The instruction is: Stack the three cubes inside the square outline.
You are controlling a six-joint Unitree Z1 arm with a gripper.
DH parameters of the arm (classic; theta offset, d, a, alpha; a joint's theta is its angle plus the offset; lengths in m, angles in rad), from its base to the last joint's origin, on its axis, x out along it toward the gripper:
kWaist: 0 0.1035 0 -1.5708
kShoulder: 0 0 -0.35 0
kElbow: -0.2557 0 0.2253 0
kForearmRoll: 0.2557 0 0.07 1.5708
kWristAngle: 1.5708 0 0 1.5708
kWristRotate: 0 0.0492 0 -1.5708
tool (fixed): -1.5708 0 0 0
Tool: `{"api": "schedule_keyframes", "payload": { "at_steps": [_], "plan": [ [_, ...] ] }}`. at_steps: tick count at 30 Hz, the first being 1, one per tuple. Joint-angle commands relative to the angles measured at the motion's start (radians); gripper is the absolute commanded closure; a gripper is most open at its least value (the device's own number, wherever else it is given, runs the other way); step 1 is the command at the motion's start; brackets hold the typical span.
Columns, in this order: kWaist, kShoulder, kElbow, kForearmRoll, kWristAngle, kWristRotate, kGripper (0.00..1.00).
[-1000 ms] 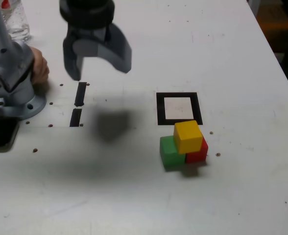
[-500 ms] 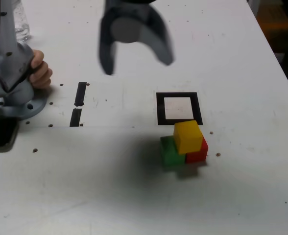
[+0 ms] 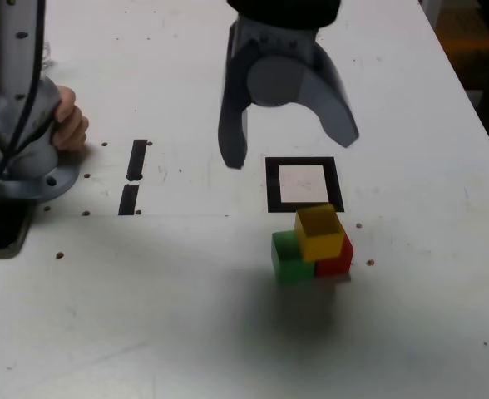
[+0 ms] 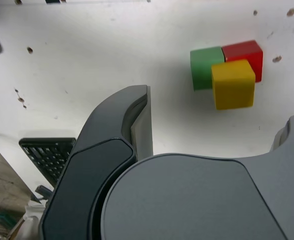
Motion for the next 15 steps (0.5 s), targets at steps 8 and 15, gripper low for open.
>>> {"api": "schedule_keyframes", "payload": {
  "at_steps": [8, 15],
  "plan": [
    [-0.043, 0.065, -0.030, 0.012, -0.006, -0.023, 0.06],
    [-0.050, 0.117, -0.037, 0.011, -0.010, -0.017, 0.07]
  ]
}}
